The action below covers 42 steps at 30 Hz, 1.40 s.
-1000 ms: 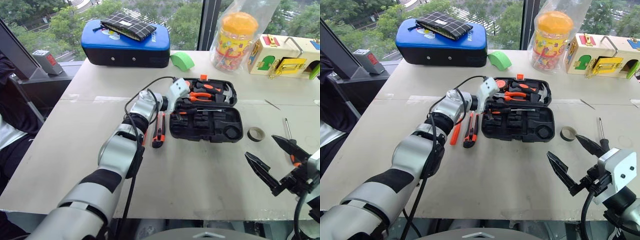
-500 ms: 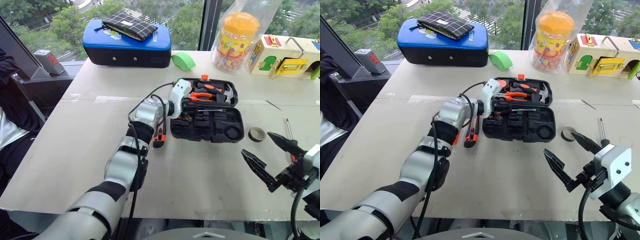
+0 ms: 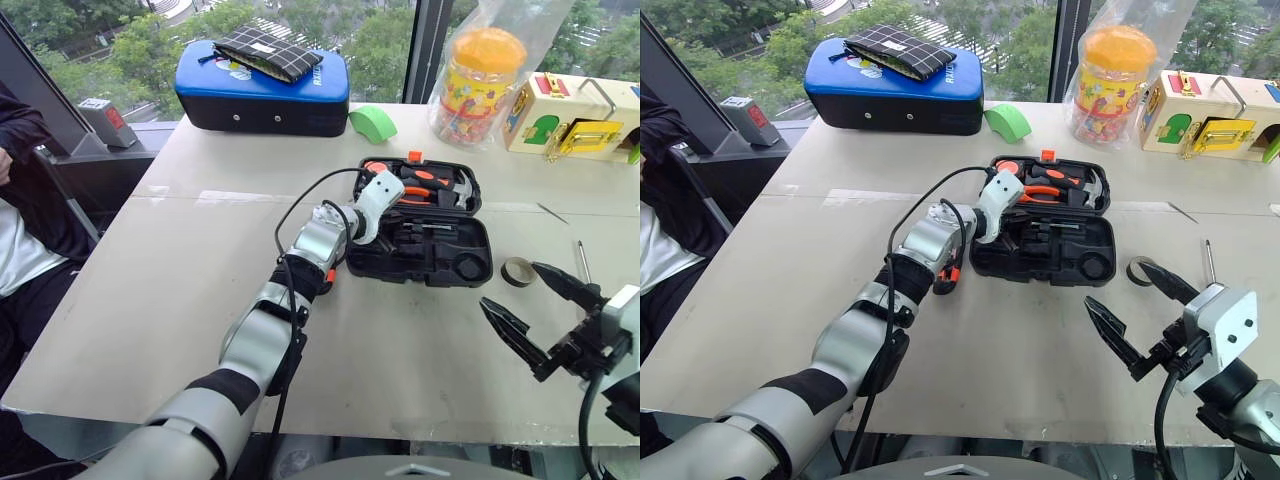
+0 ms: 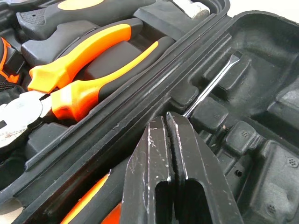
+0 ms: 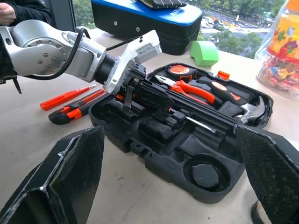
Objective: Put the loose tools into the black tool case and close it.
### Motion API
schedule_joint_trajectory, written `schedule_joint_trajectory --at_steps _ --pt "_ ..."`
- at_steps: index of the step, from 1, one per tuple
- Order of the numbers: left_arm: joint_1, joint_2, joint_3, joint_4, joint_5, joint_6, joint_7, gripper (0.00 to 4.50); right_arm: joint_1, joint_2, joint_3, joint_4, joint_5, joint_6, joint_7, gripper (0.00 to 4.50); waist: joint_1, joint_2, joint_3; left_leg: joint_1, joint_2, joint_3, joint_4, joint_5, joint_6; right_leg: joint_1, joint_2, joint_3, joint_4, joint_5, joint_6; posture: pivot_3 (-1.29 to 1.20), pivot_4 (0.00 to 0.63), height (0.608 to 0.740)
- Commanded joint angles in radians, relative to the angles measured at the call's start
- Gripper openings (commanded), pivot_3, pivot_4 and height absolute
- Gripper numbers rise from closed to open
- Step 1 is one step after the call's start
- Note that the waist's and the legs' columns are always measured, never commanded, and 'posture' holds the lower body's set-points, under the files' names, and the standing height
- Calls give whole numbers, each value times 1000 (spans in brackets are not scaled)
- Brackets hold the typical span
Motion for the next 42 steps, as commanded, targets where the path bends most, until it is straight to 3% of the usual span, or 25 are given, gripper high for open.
schedule_joint_trajectory --at_steps 1,6,8,9,11,14,17,19,22,24,27,32,34,39,42 --pt "15 17 87 -78 -99 -23 -49 44 12 13 -23 -38 15 -3 -27 4500 -1 0 0 0 0 0 0 0 0 0 0 0 0 0 0 0 150 740" --pt "127 88 128 -412 -235 105 -166 44 20 27 -54 -39 -1 15 -92 4500 -3 0 1 -3 1 -1 -1 0 -1 -4 0 0 0 0 0 0 150 740" --pt "188 158 106 -544 -299 166 -281 44 9 22 -74 -33 31 57 -146 4500 -2 1 0 -3 2 -1 -2 1 -3 -4 0 1 0 0 0 0 150 740" --pt "211 186 102 -598 -335 203 -324 280 -1 8 -80 -35 42 92 -175 4500 -3 2 0 -3 2 0 -2 2 -3 -4 0 1 0 0 0 0 150 740" --pt "253 226 85 -708 -392 251 -381 865 -17 -62 -122 -41 36 232 -260 4500 -3 3 0 -3 2 1 -2 2 -3 -4 -1 2 0 0 0 0 150 740" --pt "298 295 48 -824 -446 278 -474 2281 -84 -140 -176 13 131 381 -335 4500 3 3 0 -3 0 1 0 1 -2 -3 -3 2 0 0 -1 0 150 740" --pt "330 358 27 -923 -509 312 -554 3835 -187 -254 -187 66 85 557 -416 4500 2 4 1 -3 0 0 0 0 -1 -1 -4 2 -1 0 -1 0 150 740" --pt "349 393 9 -969 -534 333 -581 4478 -304 -350 -146 144 43 701 -474 4500 -2 5 1 -2 -1 1 0 0 0 -1 -4 2 -2 0 -1 0 150 740" --pt "359 413 -22 -1036 -561 374 -570 4478 -476 -459 -81 290 22 1001 -509 4500 -3 6 1 -2 -1 2 -1 0 0 -1 -4 2 -2 0 -1 0 150 740" --pt "363 412 -18 -1057 -574 380 -550 4478 -621 -458 -37 397 39 1121 -477 4500 -2 6 2 -3 0 0 -2 0 0 -1 -4 1 -4 0 -1 0 150 740" --pt "381 402 -18 -1091 -592 387 -517 4478 -773 -405 23 565 -11 1205 -477 4500 -3 6 2 -5 0 -1 -2 0 0 -2 -3 1 -4 0 -1 0 150 740" --pt "410 383 -22 -1125 -582 357 -453 4478 -855 -346 64 794 -64 1226 -449 4500 1 7 1 -11 0 -2 -1 0 -1 -7 -4 0 -5 0 -1 0 150 740" --pt "414 381 -14 -1125 -581 353 -430 4500 -875 -322 64 857 -52 1226 -437 3978 -2 7 1 -12 -1 -1 0 2 -2 -8 -4 -1 -4 0 -1 0 150 740" --pt "452 382 -14 -1179 -597 354 -380 4500 -916 -341 91 898 -66 1226 -434 1628 -4 7 1 -10 -1 1 1 0 0 -7 -4 0 -3 0 -1 0 150 740" --pt "461 376 -16 -1187 -601 352 -361 4500 -912 -343 81 883 -62 1226 -434 578 -4 7 1 -11 -1 1 1 0 0 -7 -4 0 -3 0 -1 0 150 740"
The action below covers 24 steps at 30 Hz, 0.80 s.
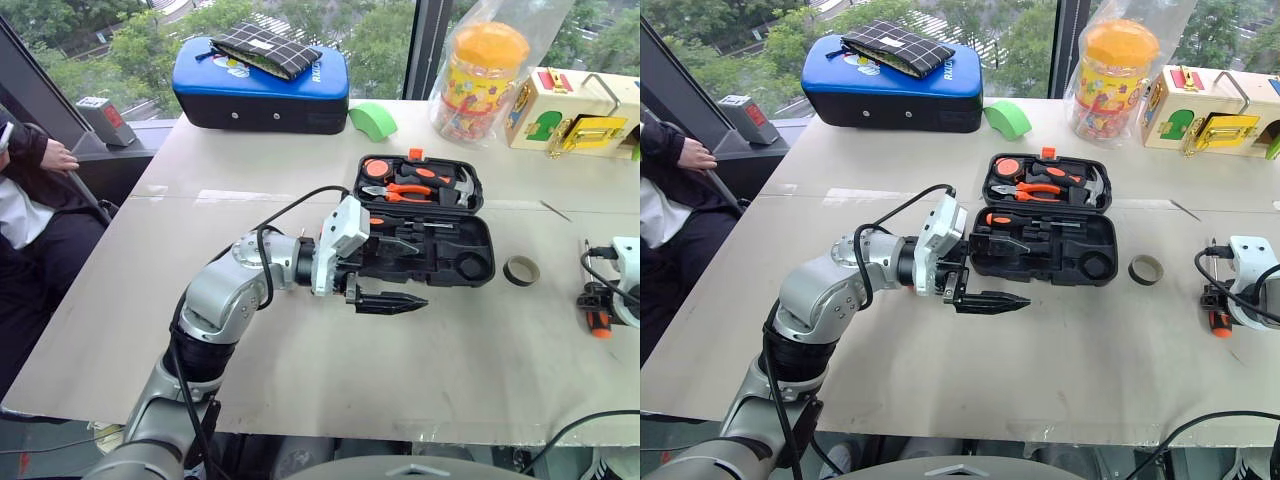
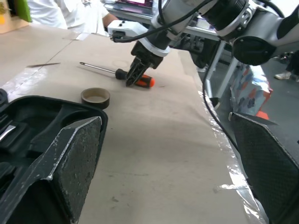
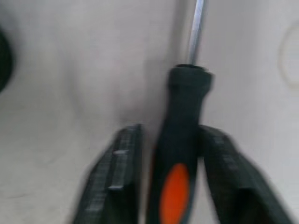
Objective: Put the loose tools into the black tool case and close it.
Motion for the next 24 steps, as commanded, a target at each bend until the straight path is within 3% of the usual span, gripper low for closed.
schedule_joint_trajectory --at_steps 1,4,6,8,12,18,24 --pt "4 -10 14 -46 -29 -14 28 4500 10 -18 -20 -43 2 6 4 577 0 0 0 0 0 0 0 0 0 0 0 0 0 0 0 0 150 740" --pt "19 -17 50 -35 -56 1 60 4500 41 -57 -37 -195 -25 -91 67 577 2 1 0 -1 0 -1 -1 0 0 -1 0 0 0 0 0 0 150 740" --pt "43 -21 83 -29 -37 -26 110 4500 8 -29 -64 -305 39 -181 155 576 0 2 0 -1 0 0 -1 0 0 -1 0 0 0 0 0 0 150 740" --pt "73 -9 121 -31 -63 -33 110 4500 -3 -84 8 -405 59 -256 261 576 -20 5 0 0 1 0 -1 0 0 -1 1 1 0 0 0 0 150 740" --pt "169 70 261 -72 -149 17 126 4500 -163 -201 363 -448 -58 -475 482 576 -34 5 1 2 2 -1 -2 0 0 -1 3 -1 0 0 0 0 150 740" --pt "366 229 385 -159 -179 -20 60 4500 -455 -146 822 -230 -381 -802 773 576 -42 3 2 0 3 -1 -3 0 -1 -3 1 -1 -1 0 0 0 150 740" --pt "447 269 431 -196 -184 -44 93 4500 -588 -68 1029 58 -684 -1115 951 576 -13 2 3 -4 0 -1 -3 3 -5 -8 -4 -2 -2 0 0 0 150 740"
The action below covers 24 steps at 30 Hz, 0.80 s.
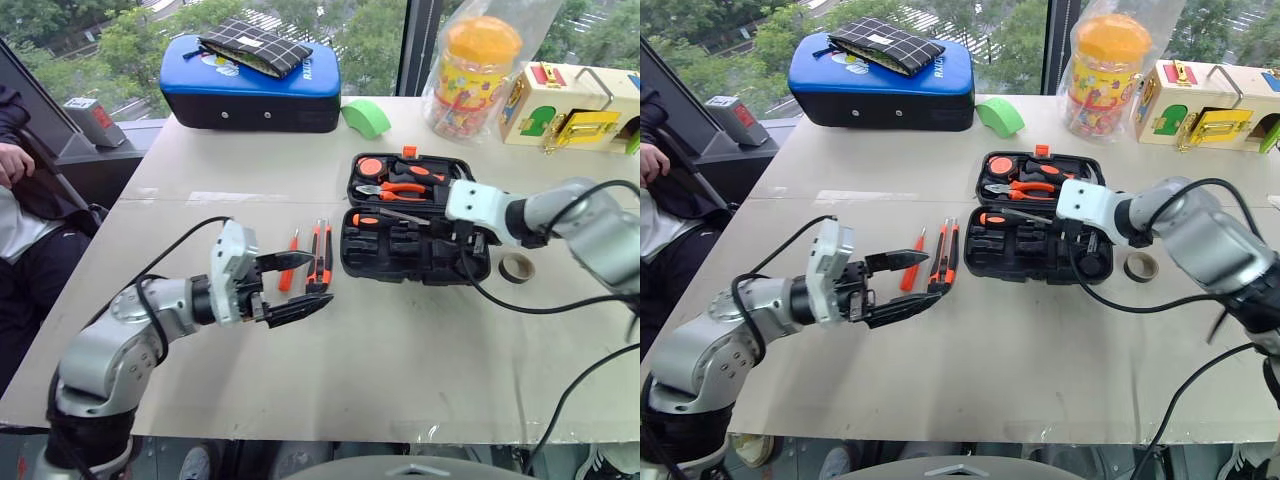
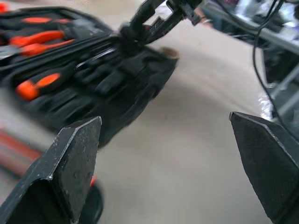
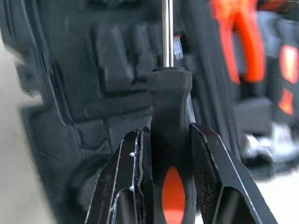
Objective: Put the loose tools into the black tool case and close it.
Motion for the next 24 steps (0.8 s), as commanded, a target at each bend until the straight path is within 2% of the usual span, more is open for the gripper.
schedule_joint_trajectory --at_steps 1,4,13,18,21,23,24 --pt "7 0 21 -63 -26 -26 31 4500 -62 33 31 127 -143 -150 77 576 2 -1 0 0 0 0 0 0 0 0 -3 0 0 0 0 0 150 740" --pt "29 -6 20 -92 -31 -28 57 4500 -78 65 50 198 -206 -215 135 576 0 -1 0 0 0 1 0 0 0 0 -4 1 0 0 0 0 150 740" --pt "59 -8 23 -129 -46 -32 116 4500 -87 190 -15 336 -214 -155 240 576 -8 -2 -1 1 1 0 -3 0 -1 -1 -4 4 1 0 0 0 150 740" --pt "64 -2 17 -132 -44 -43 129 4500 -90 228 -22 410 -254 -187 301 576 -7 -2 -1 1 1 0 -3 0 -1 -1 -4 4 0 0 0 0 150 740" --pt "64 2 15 -127 -41 -51 128 4500 -83 241 -41 432 -263 -208 321 2020 -6 -2 -1 1 0 0 -3 0 -1 -1 -4 4 0 0 0 0 150 740" --pt "62 4 13 -124 -37 -55 128 4500 -73 240 -65 421 -260 -233 330 2647 -5 -3 -1 1 0 0 -4 0 -1 -1 -4 4 0 0 0 0 150 740" --pt "62 5 13 -122 -36 -57 129 4500 -73 243 -86 418 -256 -244 325 3229 -6 -3 -1 1 0 -1 -4 0 -1 -1 -4 3 0 0 0 0 150 740"
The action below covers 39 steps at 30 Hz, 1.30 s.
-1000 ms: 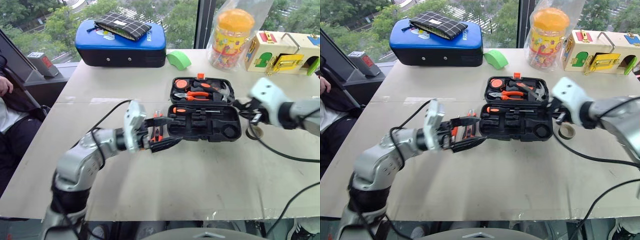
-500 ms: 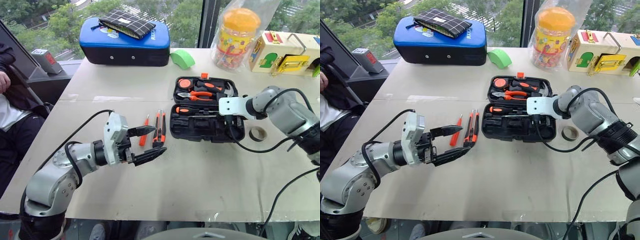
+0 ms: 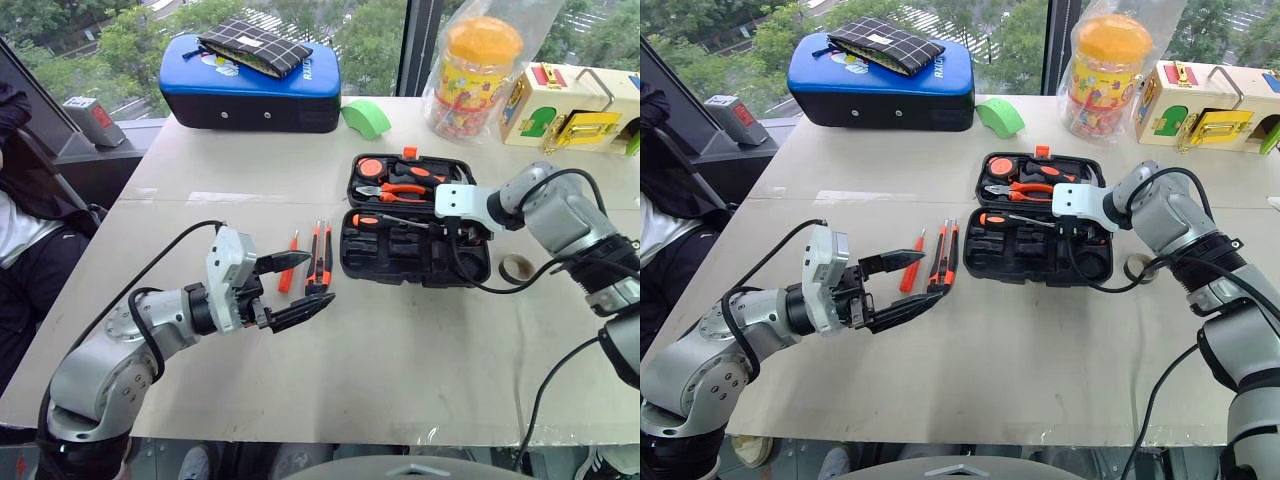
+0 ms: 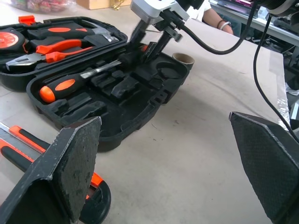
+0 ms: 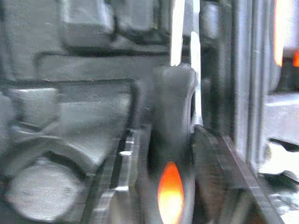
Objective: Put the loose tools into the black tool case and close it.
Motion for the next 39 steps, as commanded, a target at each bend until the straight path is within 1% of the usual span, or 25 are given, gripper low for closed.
schedule_joint_trajectory --at_steps 1,6,9,10,11,12,13,14,16,19,21,24,26,31,35,38,39 --pt "-2 13 9 -22 -3 -25 4 4500 18 11 -38 -19 28 -35 39 3229 -2 0 0 0 0 0 0 0 0 0 0 0 0 0 0 0 150 740" --pt "1 10 3 -13 3 -34 7 4500 22 -6 -178 -105 166 -7 130 3229 -4 1 0 0 0 1 -1 0 0 0 0 1 0 0 0 0 150 740" --pt "-6 7 -7 -4 10 -40 9 4500 35 -1 -242 -129 218 51 119 3229 -3 1 0 0 0 1 -1 0 0 0 0 1 0 0 0 0 150 740" --pt "-9 6 -9 -1 12 -43 9 4500 40 3 -260 -135 235 72 112 2724 -3 1 0 0 0 1 -1 0 0 0 0 1 0 0 0 0 150 740" --pt "-12 6 -10 4 13 -45 10 4500 51 6 -283 -150 260 104 106 2329 -2 1 0 0 0 1 -1 0 0 0 0 2 0 0 0 0 150 740" --pt "-14 5 -11 7 15 -48 11 4500 67 15 -317 -168 286 148 80 2068 0 0 0 0 0 2 -1 0 0 0 -1 2 0 0 0 0 150 740" --pt "-14 5 -12 10 15 -50 12 4500 81 24 -344 -187 304 192 50 1245 1 1 0 0 0 1 -1 0 0 0 -1 2 0 0 0 0 150 740" --pt "-14 5 -12 11 16 -52 13 4500 96 30 -361 -207 313 230 24 937 1 0 0 0 0 1 -1 0 0 0 -1 2 0 0 0 0 150 740" --pt "-11 5 -14 14 18 -56 14 4500 124 41 -375 -241 308 278 -38 78 0 0 0 0 0 1 -1 0 0 0 -1 2 0 0 0 0 150 740" --pt "-9 7 -18 16 18 -59 15 4500 145 60 -362 -244 278 301 -119 29 0 1 0 0 0 1 -1 0 0 -1 -1 2 0 0 0 0 150 740" --pt "-8 11 -18 19 20 -61 10 4500 134 78 -348 -216 256 309 -170 29 -3 1 0 0 0 2 -1 0 0 -1 -1 3 0 0 0 0 150 740" --pt "-8 14 -17 22 21 -63 8 4500 125 92 -291 -155 187 254 -225 29 -3 1 0 0 0 2 -1 0 0 -1 -1 3 1 0 0 0 150 740" --pt "-6 15 -16 21 20 -64 9 4500 134 96 -248 -130 149 188 -231 29 -3 1 0 0 0 2 -1 0 0 -1 -1 3 1 0 0 0 150 740" --pt "11 17 -9 10 20 -66 13 4500 161 98 -188 -133 132 98 -170 29 -3 1 0 0 0 2 -2 0 0 -1 0 2 1 0 0 0 150 740" --pt "26 17 0 1 16 -65 21 4500 190 78 -180 -177 117 69 -155 29 -2 0 0 0 0 2 -2 0 -1 -1 0 2 1 0 0 0 150 740" --pt "34 15 -1 -6 15 -65 27 4500 208 75 -197 -198 111 89 -175 29 -1 0 0 0 0 2 -2 0 -1 -1 0 2 0 0 0 0 150 740" --pt "34 13 -5 -5 18 -67 29 4500 207 81 -216 -191 106 84 -207 29 -2 0 0 0 0 2 -2 0 -1 -1 0 2 0 0 0 0 150 740"
